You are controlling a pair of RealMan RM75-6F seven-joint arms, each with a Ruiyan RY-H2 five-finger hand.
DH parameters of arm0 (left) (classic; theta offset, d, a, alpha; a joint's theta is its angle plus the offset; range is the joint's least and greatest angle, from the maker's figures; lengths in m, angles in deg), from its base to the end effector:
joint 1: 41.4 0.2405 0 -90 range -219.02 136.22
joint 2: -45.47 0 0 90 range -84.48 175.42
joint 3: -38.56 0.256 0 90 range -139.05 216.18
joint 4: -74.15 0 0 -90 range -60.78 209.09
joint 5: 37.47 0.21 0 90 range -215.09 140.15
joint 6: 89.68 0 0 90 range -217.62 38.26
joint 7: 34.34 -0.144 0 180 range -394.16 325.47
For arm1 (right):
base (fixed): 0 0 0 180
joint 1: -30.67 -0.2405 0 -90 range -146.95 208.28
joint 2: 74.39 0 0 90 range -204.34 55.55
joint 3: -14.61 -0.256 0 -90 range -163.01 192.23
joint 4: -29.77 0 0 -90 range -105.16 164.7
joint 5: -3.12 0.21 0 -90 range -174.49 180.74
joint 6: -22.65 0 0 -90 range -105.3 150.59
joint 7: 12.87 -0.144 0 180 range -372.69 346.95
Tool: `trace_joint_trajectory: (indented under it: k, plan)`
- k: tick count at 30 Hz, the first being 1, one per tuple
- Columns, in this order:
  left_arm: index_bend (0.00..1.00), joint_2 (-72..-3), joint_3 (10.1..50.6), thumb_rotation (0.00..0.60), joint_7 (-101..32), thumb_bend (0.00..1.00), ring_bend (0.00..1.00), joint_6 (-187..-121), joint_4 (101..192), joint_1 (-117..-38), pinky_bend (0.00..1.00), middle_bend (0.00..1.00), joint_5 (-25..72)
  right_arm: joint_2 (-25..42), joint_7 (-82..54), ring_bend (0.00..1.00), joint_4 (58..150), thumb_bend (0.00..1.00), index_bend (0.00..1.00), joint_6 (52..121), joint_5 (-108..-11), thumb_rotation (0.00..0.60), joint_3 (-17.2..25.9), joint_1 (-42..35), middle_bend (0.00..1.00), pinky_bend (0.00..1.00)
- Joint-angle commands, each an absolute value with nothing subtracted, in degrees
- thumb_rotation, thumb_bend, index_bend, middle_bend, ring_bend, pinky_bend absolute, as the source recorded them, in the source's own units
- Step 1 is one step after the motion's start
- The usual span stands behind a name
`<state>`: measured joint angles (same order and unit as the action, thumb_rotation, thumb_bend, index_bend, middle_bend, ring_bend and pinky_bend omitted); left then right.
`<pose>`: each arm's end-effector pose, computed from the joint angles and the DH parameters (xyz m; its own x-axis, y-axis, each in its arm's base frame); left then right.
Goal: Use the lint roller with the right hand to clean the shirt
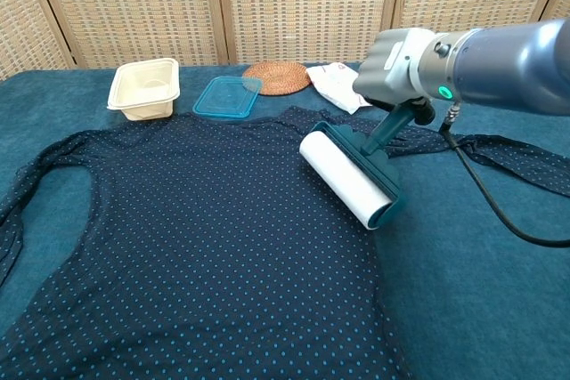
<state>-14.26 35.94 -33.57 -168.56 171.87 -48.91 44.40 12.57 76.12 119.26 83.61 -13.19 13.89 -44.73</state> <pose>-0.3049 0.1921 0.1633 0.3586 0.0986 0.9283 0.9322 0.0154 -0.3617 -0.0616 -0.3906 -0.0173 0.9997 0.0224 0.0106 0.0001 -0.4295 0.9030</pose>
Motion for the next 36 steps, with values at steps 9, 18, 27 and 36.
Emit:
trace_joint_trajectory:
  k: [9, 18, 27, 36]
  plan:
    - [0.00, -14.42, 35.97, 0.600, -33.59, 0.00, 0.00, -168.06, 171.71, -49.19, 0.00, 0.00, 44.05, 16.06, 81.01, 1.00, 121.14, 0.59, 0.73, 89.08, -10.39, 0.600, 15.12, -47.45, 1.00, 1.00]
    - [0.00, -14.45, 36.09, 0.600, -33.58, 0.00, 0.00, -168.15, 171.70, -49.18, 0.00, 0.00, 44.15, 21.65, 86.13, 1.00, 125.17, 0.59, 0.73, 96.07, -12.07, 0.600, 15.94, -49.54, 1.00, 1.00]
    - [0.00, -14.60, 36.16, 0.600, -33.93, 0.00, 0.00, -168.03, 171.70, -49.28, 0.00, 0.00, 44.05, 25.68, 87.60, 1.00, 127.71, 0.59, 0.73, 98.02, -14.02, 0.600, 15.12, -50.30, 1.00, 1.00]
    - [0.00, -14.71, 36.18, 0.600, -34.04, 0.00, 0.00, -167.85, 171.54, -49.41, 0.00, 0.00, 43.95, 26.31, 86.79, 1.00, 128.54, 0.59, 0.73, 97.32, -15.30, 0.600, 14.25, -50.50, 1.00, 1.00]
